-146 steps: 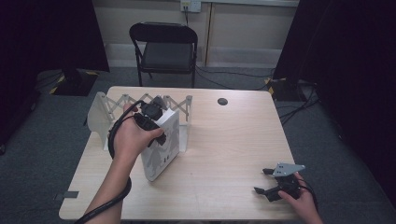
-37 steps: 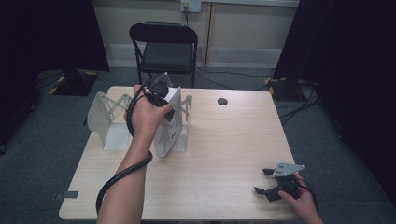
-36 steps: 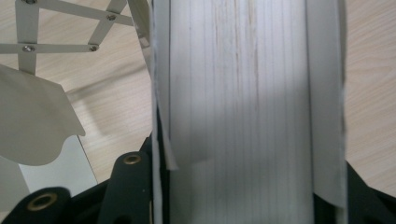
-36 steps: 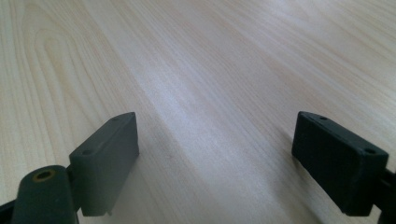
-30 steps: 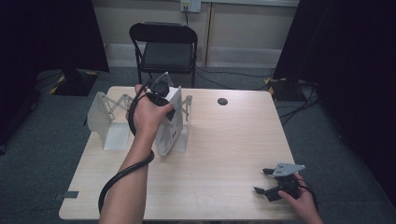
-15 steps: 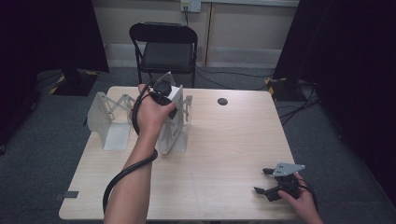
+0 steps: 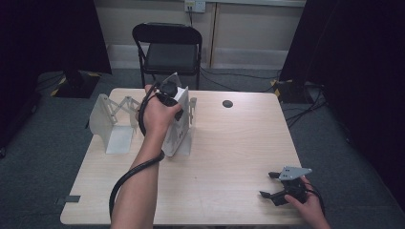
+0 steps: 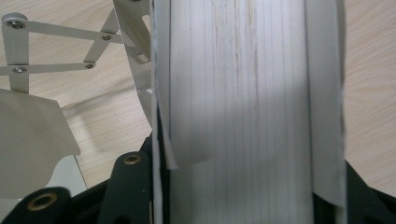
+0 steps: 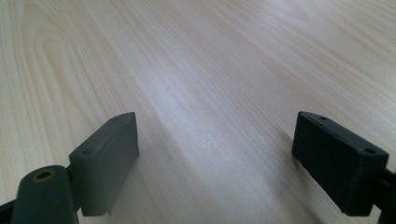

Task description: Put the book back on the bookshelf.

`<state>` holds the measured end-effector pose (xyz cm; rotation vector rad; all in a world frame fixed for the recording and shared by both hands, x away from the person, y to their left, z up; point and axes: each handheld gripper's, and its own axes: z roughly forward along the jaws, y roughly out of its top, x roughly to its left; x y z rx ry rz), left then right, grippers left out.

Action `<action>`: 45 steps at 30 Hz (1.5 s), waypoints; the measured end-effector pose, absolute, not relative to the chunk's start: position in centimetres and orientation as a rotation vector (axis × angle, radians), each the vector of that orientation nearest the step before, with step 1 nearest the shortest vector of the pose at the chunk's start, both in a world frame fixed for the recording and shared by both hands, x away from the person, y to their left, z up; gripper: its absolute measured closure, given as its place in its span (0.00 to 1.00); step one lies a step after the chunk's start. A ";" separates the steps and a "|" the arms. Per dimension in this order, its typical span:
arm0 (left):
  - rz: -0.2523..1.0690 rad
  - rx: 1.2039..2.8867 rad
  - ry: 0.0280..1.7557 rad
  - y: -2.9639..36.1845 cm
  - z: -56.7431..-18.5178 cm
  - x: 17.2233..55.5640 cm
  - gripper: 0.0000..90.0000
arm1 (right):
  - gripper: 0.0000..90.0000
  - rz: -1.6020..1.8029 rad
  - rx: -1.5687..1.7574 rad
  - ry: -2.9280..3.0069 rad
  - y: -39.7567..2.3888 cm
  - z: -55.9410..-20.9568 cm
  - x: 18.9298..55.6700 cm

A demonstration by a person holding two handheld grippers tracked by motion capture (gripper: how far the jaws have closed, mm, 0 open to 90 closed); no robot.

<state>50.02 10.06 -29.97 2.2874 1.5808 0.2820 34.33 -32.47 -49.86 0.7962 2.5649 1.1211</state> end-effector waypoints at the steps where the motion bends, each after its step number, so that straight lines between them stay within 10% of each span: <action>1: 0.280 2.283 1.585 10.0 -30.0 50.1 0.58 | 0.16 1.121 0.796 2.565 -32.5 -49.9 34.3; 45: 0.276 2.241 1.653 9.1 -31.2 51.2 0.58 | 0.16 1.124 0.793 2.564 -32.4 -49.9 34.5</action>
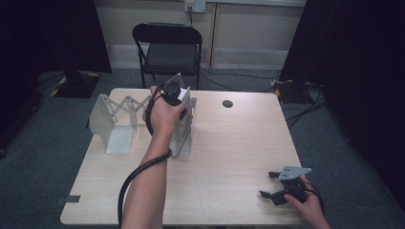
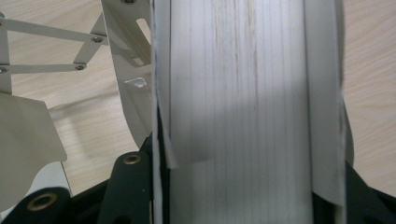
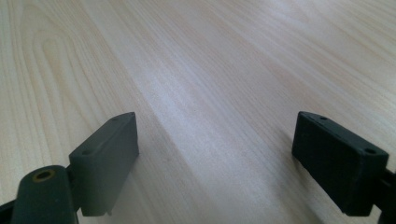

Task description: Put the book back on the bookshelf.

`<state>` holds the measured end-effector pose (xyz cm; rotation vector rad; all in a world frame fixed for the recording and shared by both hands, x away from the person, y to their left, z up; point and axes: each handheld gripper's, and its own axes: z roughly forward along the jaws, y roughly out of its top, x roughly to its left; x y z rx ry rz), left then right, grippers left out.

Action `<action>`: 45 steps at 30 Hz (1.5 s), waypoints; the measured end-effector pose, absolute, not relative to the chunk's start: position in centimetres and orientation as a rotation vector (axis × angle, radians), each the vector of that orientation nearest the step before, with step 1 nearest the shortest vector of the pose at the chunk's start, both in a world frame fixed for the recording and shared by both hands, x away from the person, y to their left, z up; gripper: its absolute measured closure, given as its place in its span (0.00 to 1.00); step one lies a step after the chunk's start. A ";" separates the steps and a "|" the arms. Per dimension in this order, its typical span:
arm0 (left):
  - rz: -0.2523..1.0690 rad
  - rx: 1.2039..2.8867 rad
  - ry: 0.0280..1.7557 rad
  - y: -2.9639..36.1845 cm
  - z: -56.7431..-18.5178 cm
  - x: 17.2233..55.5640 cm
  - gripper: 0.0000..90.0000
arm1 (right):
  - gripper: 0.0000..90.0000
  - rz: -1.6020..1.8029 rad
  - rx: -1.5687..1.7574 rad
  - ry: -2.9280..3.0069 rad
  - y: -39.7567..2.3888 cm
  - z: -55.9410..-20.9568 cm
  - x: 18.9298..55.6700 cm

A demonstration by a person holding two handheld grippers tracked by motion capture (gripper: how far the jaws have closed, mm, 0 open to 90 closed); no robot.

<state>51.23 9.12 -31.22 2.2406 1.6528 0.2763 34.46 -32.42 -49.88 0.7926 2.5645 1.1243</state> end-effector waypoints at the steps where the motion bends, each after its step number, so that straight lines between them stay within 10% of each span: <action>1: 0.279 2.242 1.656 9.1 -31.2 51.2 0.58 | 0.16 1.124 0.792 2.564 -32.4 -49.9 34.5; 45: 0.309 2.222 1.709 8.3 -31.7 50.9 0.58 | 0.16 1.122 0.791 2.566 -32.4 -49.9 34.5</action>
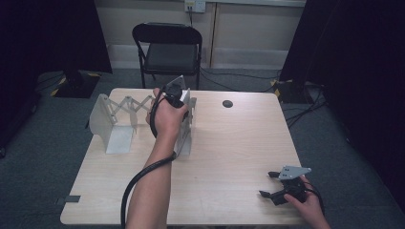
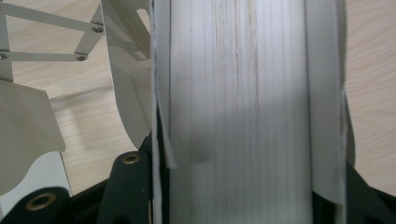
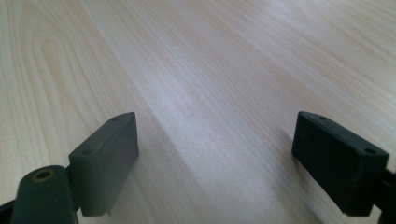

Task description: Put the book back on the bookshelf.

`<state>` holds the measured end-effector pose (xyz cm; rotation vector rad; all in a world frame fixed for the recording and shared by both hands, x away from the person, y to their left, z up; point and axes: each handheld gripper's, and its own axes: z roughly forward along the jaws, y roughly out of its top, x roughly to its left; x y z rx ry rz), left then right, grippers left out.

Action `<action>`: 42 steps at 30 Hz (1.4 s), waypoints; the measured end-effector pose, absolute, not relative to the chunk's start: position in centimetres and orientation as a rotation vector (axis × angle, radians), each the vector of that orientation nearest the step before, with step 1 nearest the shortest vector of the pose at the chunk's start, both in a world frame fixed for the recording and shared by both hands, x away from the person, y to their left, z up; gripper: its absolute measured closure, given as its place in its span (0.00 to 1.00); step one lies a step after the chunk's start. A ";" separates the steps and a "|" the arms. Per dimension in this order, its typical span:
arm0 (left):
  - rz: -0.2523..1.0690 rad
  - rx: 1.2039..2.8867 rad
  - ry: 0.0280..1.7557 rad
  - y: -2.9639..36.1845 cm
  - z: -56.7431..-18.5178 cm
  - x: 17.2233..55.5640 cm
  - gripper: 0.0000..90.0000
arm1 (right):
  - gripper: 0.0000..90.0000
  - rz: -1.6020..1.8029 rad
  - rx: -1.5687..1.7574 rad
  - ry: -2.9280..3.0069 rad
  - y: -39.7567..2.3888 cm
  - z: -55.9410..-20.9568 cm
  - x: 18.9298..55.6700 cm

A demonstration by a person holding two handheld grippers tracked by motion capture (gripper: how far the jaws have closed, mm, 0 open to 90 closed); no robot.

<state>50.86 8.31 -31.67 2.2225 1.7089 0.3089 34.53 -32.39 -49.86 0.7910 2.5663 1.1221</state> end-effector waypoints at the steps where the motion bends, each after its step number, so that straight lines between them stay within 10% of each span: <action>1: 0.310 2.222 1.709 8.3 -31.7 50.9 0.58 | 0.16 1.122 0.792 2.567 -32.4 -49.9 34.5; 29: 0.310 2.223 1.714 8.3 -31.9 50.6 0.55 | 0.16 1.121 0.791 2.566 -32.4 -49.9 34.5; 42: 0.263 2.211 1.660 8.9 -32.4 50.2 0.37 | 0.16 1.122 0.792 2.565 -32.4 -49.9 34.5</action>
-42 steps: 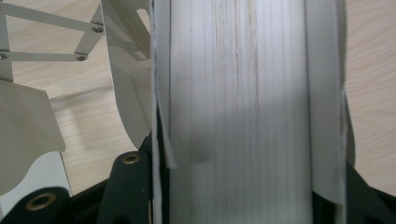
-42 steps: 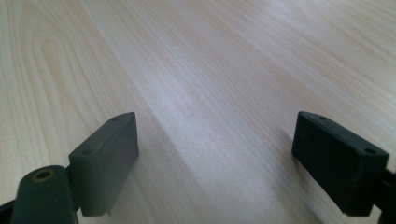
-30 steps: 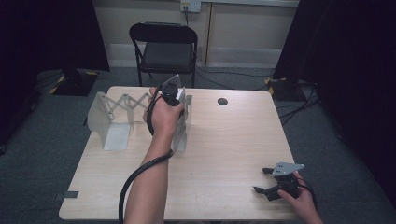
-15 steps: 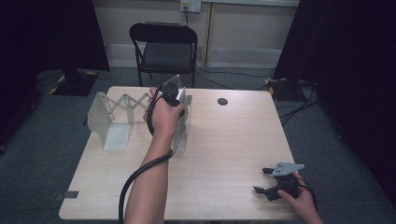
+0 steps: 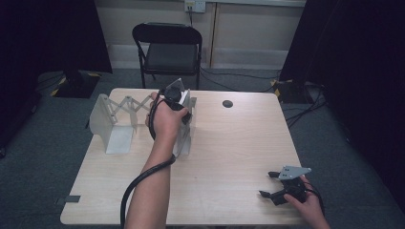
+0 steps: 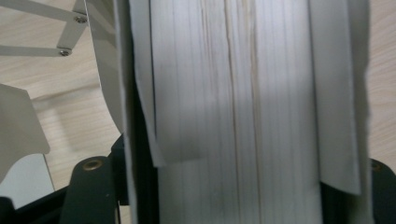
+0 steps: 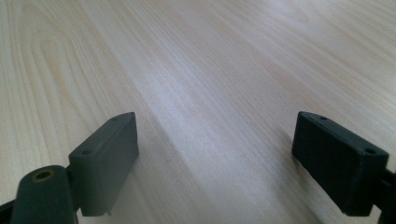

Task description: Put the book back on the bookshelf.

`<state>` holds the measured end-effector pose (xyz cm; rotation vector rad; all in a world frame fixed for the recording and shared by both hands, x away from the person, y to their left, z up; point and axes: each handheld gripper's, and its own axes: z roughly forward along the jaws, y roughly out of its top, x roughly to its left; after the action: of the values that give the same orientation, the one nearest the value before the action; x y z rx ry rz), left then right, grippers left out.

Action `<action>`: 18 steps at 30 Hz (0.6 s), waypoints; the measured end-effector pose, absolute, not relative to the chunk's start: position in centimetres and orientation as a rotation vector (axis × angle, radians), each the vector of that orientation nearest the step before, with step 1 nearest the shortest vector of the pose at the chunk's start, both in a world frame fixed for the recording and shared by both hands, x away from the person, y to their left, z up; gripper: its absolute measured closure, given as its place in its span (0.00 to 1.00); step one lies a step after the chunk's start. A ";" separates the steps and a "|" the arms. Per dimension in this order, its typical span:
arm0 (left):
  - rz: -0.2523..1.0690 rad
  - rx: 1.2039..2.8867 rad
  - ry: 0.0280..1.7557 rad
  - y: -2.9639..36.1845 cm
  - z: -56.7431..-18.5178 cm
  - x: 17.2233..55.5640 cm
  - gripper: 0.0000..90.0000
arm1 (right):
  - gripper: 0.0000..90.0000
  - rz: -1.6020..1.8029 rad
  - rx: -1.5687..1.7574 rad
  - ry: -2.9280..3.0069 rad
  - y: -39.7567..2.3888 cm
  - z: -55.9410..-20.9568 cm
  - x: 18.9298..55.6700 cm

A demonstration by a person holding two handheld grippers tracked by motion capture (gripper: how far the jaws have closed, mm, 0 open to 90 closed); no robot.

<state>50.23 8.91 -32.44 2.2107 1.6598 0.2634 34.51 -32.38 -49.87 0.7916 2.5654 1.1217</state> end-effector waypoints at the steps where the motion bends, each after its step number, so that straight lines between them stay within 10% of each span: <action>1: 0.267 2.211 1.658 8.9 -32.5 50.2 0.36 | 0.16 1.121 0.791 2.566 -32.4 -49.9 34.5; 18: 0.246 2.215 1.611 9.6 -32.2 49.2 0.30 | 0.16 1.122 0.790 2.566 -32.4 -49.9 34.5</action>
<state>49.21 9.64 -32.16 2.2150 1.6107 0.2463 34.52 -32.38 -49.87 0.7904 2.5657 1.1219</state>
